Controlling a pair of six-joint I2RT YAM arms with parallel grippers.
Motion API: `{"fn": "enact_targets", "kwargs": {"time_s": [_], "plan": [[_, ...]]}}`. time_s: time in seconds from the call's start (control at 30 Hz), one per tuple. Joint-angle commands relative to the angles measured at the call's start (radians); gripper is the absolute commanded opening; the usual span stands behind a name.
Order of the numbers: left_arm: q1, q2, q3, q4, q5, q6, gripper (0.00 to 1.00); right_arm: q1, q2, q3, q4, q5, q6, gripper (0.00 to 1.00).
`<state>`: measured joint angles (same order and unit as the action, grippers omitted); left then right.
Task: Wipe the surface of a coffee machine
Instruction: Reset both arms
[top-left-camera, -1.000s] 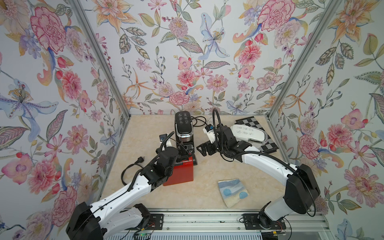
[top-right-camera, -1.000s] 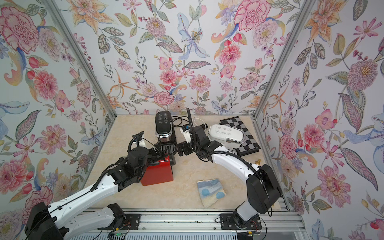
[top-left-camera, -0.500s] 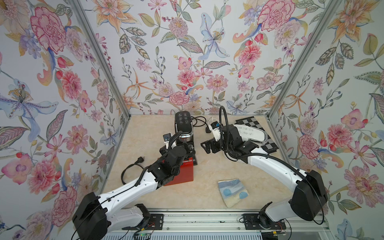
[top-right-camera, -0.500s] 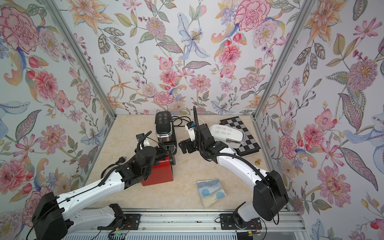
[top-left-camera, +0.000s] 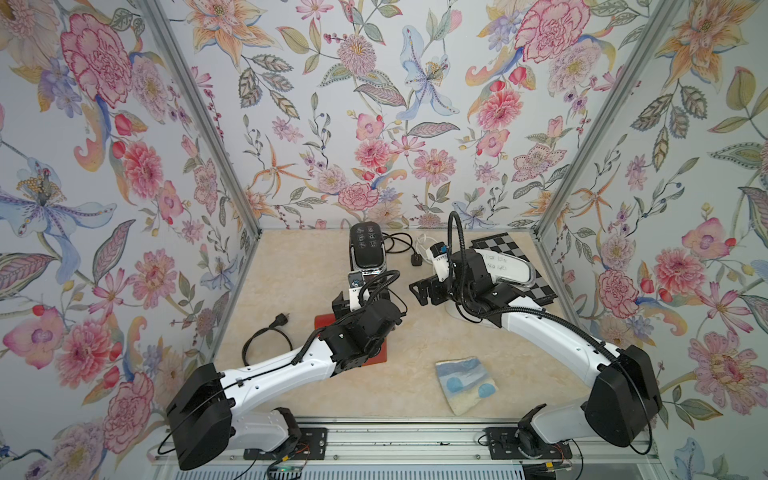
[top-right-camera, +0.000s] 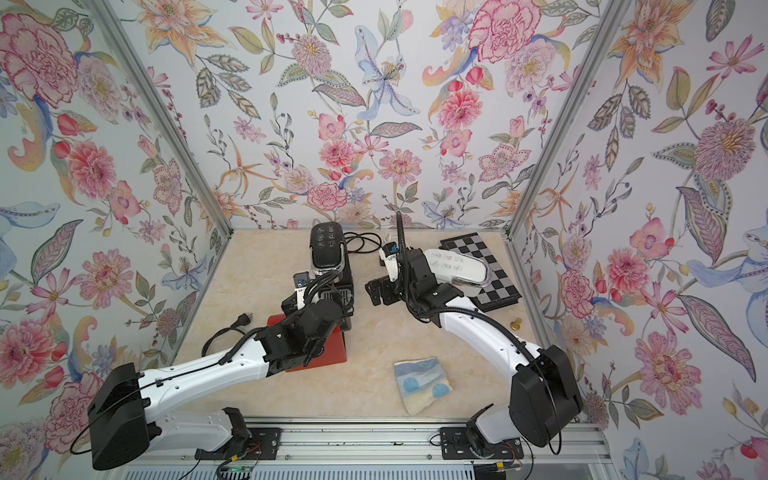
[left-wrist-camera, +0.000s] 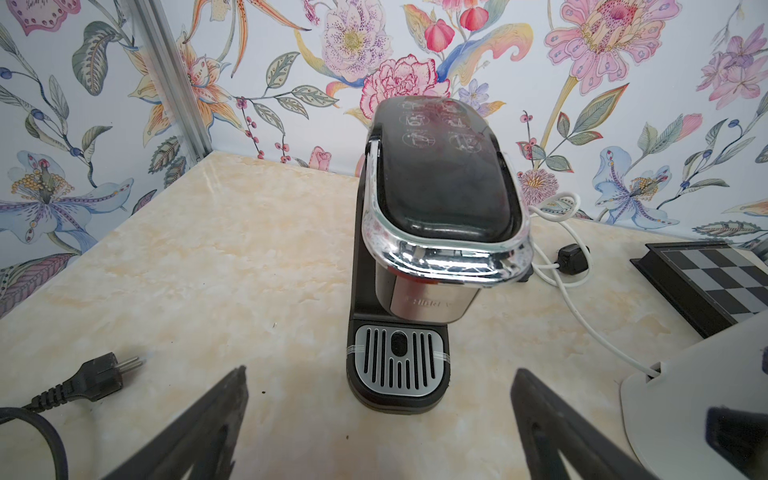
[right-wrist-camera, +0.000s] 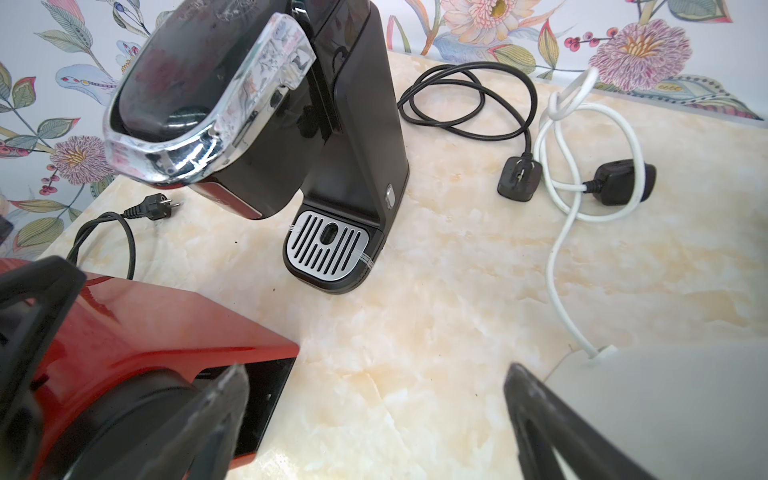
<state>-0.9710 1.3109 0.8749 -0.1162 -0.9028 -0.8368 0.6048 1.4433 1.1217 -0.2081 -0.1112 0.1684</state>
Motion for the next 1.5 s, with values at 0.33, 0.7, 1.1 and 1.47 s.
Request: {"fn": "enact_targets", "kwargs": {"time_s": [0.33, 0.7, 1.1, 1.47], "plan": [[-0.030, 0.230, -0.010, -0.362, 0.062, -0.115, 0.99, -0.016, -0.037, -0.029, -0.005, 0.011, -0.015, 0.97], [-0.029, -0.147, -0.138, -0.109, 0.049, 0.029, 0.99, 0.001, -0.009, -0.038, 0.043, -0.045, -0.061, 0.98], [0.367, -0.516, -0.227, -0.114, 0.123, 0.193, 0.99, 0.037, 0.087, -0.141, 0.175, -0.033, -0.308, 1.00], [0.875, -0.243, -0.179, -0.055, 0.244, 0.165, 0.99, 0.050, 0.082, -0.292, 0.238, 0.052, -0.459, 1.00]]}}
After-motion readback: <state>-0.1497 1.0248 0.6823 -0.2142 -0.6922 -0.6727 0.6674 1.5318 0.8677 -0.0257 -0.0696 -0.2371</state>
